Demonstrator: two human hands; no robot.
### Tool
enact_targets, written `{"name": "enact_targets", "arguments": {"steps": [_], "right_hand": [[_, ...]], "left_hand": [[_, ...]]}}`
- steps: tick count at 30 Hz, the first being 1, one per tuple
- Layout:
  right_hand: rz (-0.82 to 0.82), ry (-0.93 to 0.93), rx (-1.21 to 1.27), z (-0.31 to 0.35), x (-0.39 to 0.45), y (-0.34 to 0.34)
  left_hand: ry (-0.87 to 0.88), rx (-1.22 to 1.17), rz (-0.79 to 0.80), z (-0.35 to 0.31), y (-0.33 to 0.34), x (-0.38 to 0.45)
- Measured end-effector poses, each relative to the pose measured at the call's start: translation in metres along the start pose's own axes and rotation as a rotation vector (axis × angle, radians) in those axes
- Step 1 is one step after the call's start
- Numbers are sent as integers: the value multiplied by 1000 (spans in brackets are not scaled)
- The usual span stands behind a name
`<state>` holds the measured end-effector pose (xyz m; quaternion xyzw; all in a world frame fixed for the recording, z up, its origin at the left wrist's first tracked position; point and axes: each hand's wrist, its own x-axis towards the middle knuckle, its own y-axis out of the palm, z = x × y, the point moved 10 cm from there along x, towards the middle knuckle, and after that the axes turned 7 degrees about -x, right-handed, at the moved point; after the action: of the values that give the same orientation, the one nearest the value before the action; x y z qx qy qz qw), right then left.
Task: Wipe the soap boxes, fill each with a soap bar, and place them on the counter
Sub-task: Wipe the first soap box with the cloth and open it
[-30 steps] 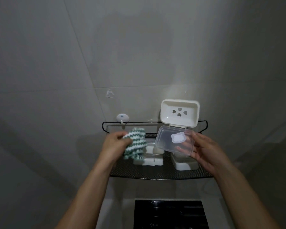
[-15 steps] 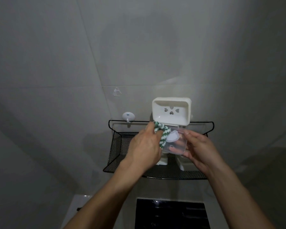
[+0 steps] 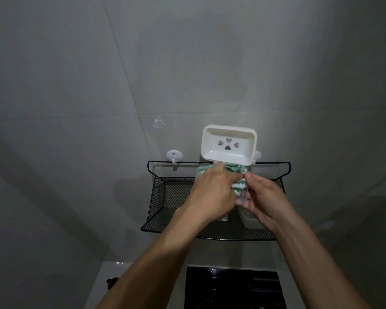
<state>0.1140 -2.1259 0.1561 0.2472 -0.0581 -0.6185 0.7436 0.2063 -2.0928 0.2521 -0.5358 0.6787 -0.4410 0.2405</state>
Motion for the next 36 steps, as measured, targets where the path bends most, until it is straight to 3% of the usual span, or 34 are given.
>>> {"name": "enact_targets", "arguments": {"steps": [3, 9, 14, 18, 26, 32, 36], "right_hand": [[17, -8, 39, 0, 1, 0], [-17, 8, -8, -1, -1, -8], [-17, 29, -51, 1, -3, 0], [6, 77, -33, 2, -5, 3], [-1, 92, -58, 8, -5, -9], [-6, 106, -99, 5, -3, -15], [-47, 98, -105, 6, -1, -26]], "left_hand": [[11, 179, -61, 0, -6, 1], [-170, 452, -162, 25, -26, -3], [-88, 348, -162, 13, -16, -1], [49, 219, -65, -5, 2, 3], [59, 11, 145, -1, 8, 1], [113, 43, 242, -4, 9, -4], [146, 191, 265, -1, 7, -10]]}}
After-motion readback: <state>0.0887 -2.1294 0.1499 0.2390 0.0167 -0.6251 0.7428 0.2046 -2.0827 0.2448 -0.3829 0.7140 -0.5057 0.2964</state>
